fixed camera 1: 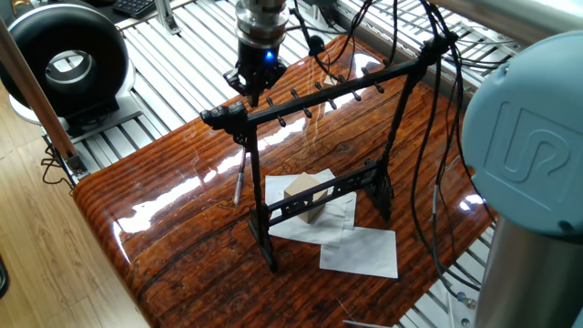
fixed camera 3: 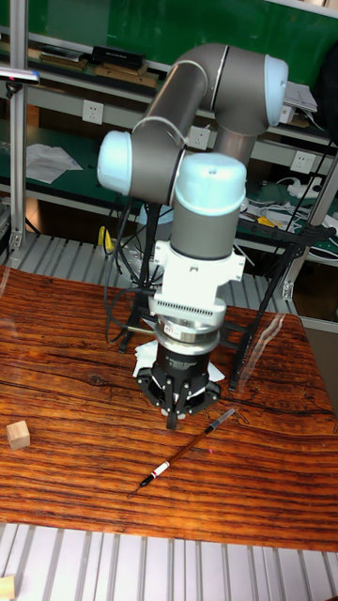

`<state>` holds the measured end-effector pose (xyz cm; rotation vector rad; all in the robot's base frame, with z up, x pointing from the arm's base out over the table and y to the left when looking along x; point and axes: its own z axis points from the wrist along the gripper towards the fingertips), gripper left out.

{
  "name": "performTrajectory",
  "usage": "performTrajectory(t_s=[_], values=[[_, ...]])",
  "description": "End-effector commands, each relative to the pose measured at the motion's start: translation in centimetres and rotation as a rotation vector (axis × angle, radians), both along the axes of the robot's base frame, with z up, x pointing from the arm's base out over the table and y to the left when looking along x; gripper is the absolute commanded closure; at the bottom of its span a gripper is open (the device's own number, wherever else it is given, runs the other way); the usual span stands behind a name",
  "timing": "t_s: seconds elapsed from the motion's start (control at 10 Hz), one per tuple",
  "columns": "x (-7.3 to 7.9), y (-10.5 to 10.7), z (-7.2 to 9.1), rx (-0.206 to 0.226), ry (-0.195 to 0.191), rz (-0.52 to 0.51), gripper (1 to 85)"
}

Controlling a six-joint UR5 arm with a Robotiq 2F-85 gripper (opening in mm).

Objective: Place the brush on the pen rack

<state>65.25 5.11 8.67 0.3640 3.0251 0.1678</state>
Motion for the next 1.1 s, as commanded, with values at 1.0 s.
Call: performTrajectory(t_s=[1.0], values=[[1.9,5.3,-1.5,0.156,-0.043,-0.100,81.7]])
